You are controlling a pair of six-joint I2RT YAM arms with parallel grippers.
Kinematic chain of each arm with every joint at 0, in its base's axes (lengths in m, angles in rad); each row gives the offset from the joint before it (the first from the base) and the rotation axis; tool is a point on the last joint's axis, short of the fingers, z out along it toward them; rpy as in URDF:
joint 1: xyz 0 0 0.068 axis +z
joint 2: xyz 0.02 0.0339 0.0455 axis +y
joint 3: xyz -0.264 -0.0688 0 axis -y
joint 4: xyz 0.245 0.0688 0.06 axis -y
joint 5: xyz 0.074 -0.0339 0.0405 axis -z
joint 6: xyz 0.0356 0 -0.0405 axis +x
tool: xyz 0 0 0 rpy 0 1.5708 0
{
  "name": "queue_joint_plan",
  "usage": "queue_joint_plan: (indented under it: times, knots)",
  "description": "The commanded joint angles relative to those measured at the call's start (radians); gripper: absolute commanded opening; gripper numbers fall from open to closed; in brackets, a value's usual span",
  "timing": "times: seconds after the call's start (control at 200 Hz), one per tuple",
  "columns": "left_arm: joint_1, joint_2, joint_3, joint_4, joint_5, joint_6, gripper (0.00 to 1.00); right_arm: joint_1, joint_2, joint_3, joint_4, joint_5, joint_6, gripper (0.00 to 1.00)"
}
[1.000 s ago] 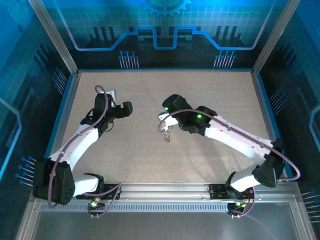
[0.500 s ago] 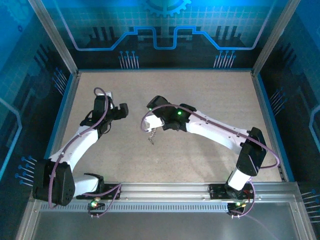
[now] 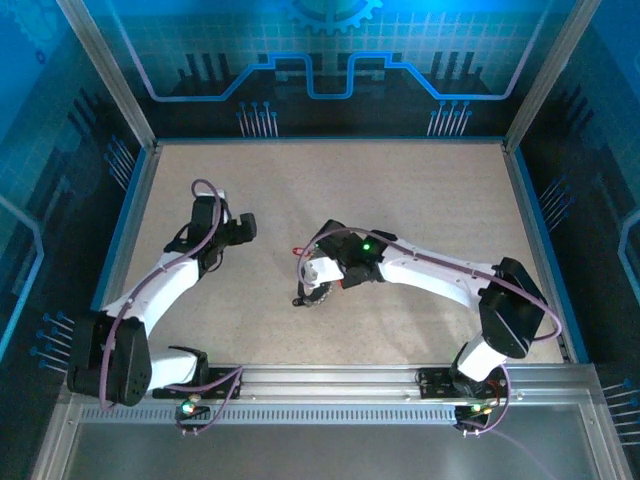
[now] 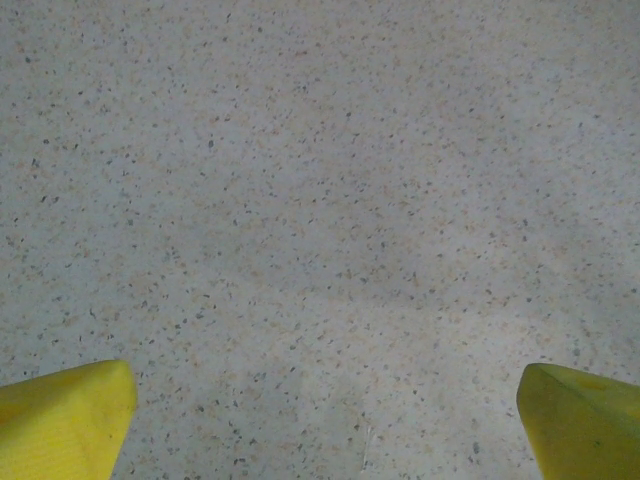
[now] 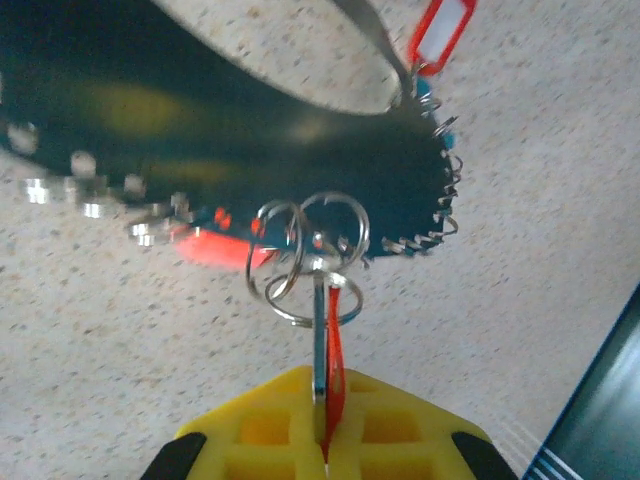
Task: Put the keys on the keyring
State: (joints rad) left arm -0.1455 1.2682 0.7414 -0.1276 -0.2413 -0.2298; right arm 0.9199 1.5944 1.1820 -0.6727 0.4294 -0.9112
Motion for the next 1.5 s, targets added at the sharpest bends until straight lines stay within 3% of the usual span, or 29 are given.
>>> queue_joint_plan:
  times: [0.0, 0.36, 0.575, 0.72, 0.935, 1.086, 1.151, 1.186, 1.216, 1.231, 1.241, 1.256, 1.356, 1.496]
  knots:
    - [0.011, 0.01, -0.023, 0.018, -0.033, 0.008, 0.99, -0.01, -0.049, -0.054, -0.033, -0.005, 0.052, 0.03]
    - [0.024, -0.009, -0.069, 0.048, -0.16, 0.028, 0.99, -0.041, 0.015, -0.174, -0.099, 0.03, 0.152, 0.07]
    - [0.029, -0.109, -0.198, 0.268, -0.266, -0.008, 0.99, -0.067, 0.055, -0.181, -0.186, -0.053, 0.286, 0.1]
    - [0.03, -0.059, -0.189, 0.297, -0.32, 0.051, 0.99, -0.096, 0.028, -0.21, -0.207, -0.044, 0.308, 0.18]
    - [0.029, 0.021, -0.2, 0.364, -0.413, 0.086, 0.99, -0.143, 0.058, -0.197, -0.261, -0.108, 0.342, 0.19]
    - [0.029, 0.028, -0.241, 0.438, -0.442, 0.102, 0.99, -0.173, -0.077, -0.192, -0.202, -0.23, 0.343, 0.2]
    - [0.029, 0.016, -0.257, 0.47, -0.392, 0.146, 0.99, -0.201, -0.198, -0.196, -0.139, -0.317, 0.341, 0.22]
    - [0.029, 0.011, -0.26, 0.483, -0.34, 0.189, 0.99, -0.22, -0.273, -0.207, -0.09, -0.369, 0.346, 0.28]
    - [0.029, 0.01, -0.26, 0.489, -0.297, 0.224, 0.99, -0.242, -0.338, -0.219, -0.042, -0.417, 0.355, 0.42]
    - [0.029, 0.01, -0.262, 0.492, -0.278, 0.237, 0.99, -0.254, -0.368, -0.228, -0.013, -0.439, 0.36, 0.65]
    - [0.029, 0.01, -0.262, 0.493, -0.266, 0.246, 0.99, -0.264, -0.392, -0.234, 0.003, -0.454, 0.366, 0.9]
    - [0.029, 0.01, -0.264, 0.499, -0.25, 0.256, 0.99, -0.281, -0.423, -0.245, 0.035, -0.479, 0.374, 0.99]
    - [0.027, -0.003, -0.301, 0.562, -0.231, 0.251, 0.99, -0.397, -0.604, -0.334, 0.234, -0.569, 0.464, 1.0]
    - [0.028, -0.033, -0.398, 0.75, -0.075, 0.306, 0.99, -0.552, -0.789, -0.508, 0.541, -0.523, 0.657, 1.0]
